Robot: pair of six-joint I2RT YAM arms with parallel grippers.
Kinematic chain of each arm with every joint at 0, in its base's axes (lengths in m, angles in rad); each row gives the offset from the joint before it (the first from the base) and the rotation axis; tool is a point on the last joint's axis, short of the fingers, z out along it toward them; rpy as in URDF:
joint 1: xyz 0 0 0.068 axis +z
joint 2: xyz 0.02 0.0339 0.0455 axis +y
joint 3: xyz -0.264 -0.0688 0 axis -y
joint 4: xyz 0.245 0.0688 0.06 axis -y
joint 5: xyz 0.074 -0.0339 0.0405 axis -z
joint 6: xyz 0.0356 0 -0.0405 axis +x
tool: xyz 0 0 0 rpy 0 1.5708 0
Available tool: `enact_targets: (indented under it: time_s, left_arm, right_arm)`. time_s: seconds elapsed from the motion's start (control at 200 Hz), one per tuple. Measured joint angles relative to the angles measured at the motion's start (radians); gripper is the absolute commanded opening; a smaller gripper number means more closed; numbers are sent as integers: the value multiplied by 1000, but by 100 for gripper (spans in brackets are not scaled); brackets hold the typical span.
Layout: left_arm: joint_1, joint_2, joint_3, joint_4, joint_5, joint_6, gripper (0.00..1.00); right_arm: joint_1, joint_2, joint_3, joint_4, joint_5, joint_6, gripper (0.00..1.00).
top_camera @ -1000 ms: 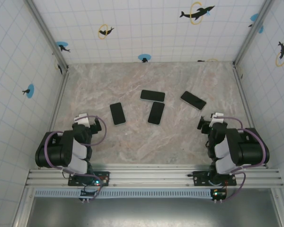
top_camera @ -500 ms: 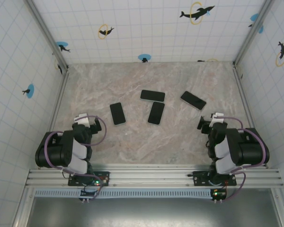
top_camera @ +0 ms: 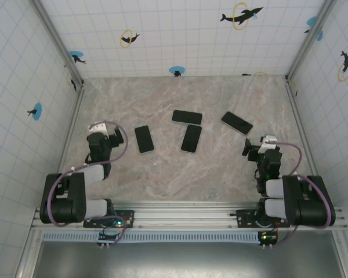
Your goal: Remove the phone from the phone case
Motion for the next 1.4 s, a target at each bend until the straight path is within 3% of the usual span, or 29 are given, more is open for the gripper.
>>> enact_targets:
  time_s: [0.32,0.636,1.056,1.401]
  left_arm:
    - [-111,-32,271,-425,-11,-267,98]
    - [-269,127,478,-767,-20,-478,98]
    - [-407,393,734,-1067,-81,-535,98]
    - [-451,518,827,-1210,-135,-529,97]
  right_arm:
    - [15,-156,219,-347,-256,41,99]
    - [208,-106,471,-760,-415,47,99]
    - [468,16,623,-940,-438,44,99]
    - [505,67,656,-985,-417,24,99]
